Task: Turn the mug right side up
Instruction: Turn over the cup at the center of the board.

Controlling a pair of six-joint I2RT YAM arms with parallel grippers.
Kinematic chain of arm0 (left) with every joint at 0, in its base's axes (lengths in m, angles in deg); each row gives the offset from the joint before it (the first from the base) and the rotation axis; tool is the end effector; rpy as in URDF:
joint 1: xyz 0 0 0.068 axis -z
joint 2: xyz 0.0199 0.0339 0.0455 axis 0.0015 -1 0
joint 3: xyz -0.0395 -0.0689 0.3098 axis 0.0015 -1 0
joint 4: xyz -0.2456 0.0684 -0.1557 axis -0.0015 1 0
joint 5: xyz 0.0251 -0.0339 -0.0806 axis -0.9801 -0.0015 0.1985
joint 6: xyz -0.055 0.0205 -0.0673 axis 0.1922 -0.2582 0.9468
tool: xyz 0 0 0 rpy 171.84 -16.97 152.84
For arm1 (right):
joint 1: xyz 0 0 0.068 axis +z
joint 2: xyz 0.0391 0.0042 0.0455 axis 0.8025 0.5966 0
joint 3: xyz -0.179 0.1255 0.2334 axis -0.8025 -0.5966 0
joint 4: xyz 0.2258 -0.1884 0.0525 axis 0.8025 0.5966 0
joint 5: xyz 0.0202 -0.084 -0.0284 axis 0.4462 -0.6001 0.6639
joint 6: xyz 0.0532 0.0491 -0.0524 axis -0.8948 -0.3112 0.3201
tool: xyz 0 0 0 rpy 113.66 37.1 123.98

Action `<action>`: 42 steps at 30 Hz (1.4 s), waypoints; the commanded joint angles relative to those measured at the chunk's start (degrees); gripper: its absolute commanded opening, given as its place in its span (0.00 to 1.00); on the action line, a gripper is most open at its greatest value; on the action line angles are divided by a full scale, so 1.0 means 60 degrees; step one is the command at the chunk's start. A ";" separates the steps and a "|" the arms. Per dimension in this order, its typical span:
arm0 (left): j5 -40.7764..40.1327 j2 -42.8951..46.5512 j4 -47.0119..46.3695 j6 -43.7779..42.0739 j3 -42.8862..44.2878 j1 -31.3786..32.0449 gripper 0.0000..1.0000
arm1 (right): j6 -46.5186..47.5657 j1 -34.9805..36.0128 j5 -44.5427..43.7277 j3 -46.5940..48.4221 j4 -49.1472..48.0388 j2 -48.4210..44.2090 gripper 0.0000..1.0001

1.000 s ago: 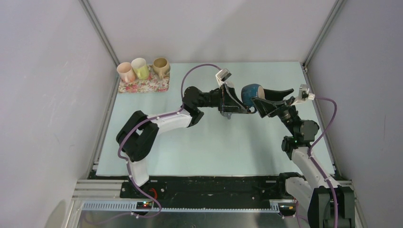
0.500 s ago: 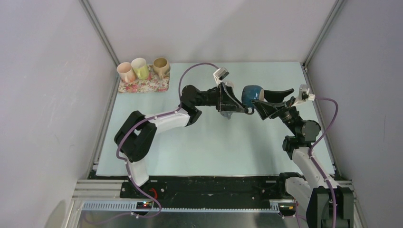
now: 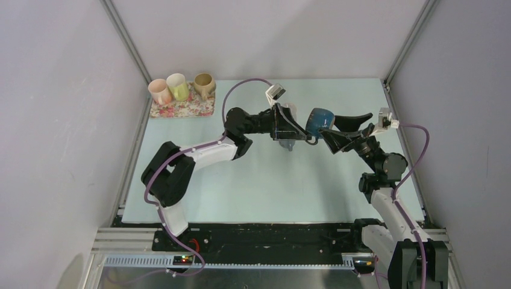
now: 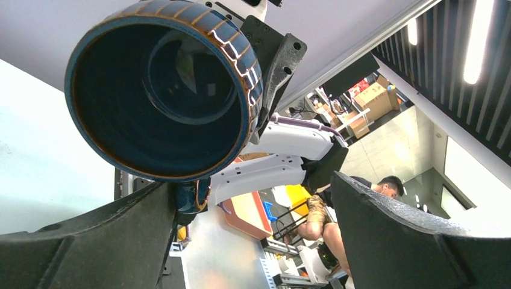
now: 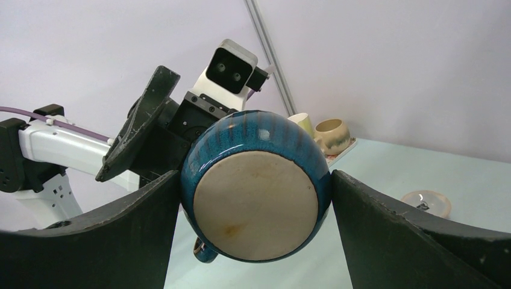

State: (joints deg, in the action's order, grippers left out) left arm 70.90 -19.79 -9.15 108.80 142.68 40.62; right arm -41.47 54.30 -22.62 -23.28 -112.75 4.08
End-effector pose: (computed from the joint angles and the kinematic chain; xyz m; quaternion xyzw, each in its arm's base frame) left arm 0.3019 -0.3451 0.3572 0.2267 0.5532 -0.7842 0.1661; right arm 0.2131 0.0568 0.3565 -0.1350 0.5083 0.4820 0.7008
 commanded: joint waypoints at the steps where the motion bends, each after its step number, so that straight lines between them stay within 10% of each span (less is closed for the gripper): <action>1: -0.0315 0.0521 -0.0601 -0.0371 -0.0028 0.0071 0.98 | 0.0052 -0.0005 -0.0161 0.0078 -0.0317 -0.0303 0.00; 42: -0.0059 -0.0249 0.0248 -0.0743 0.0494 0.1086 0.98 | -0.0322 -0.0206 -0.0920 0.0103 -0.0510 -0.0275 0.00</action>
State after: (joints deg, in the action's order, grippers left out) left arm 70.22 -21.21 -6.11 103.60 142.46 46.28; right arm -44.36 52.25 -25.87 -23.58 -111.90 2.40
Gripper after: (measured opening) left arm 0.985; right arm 0.914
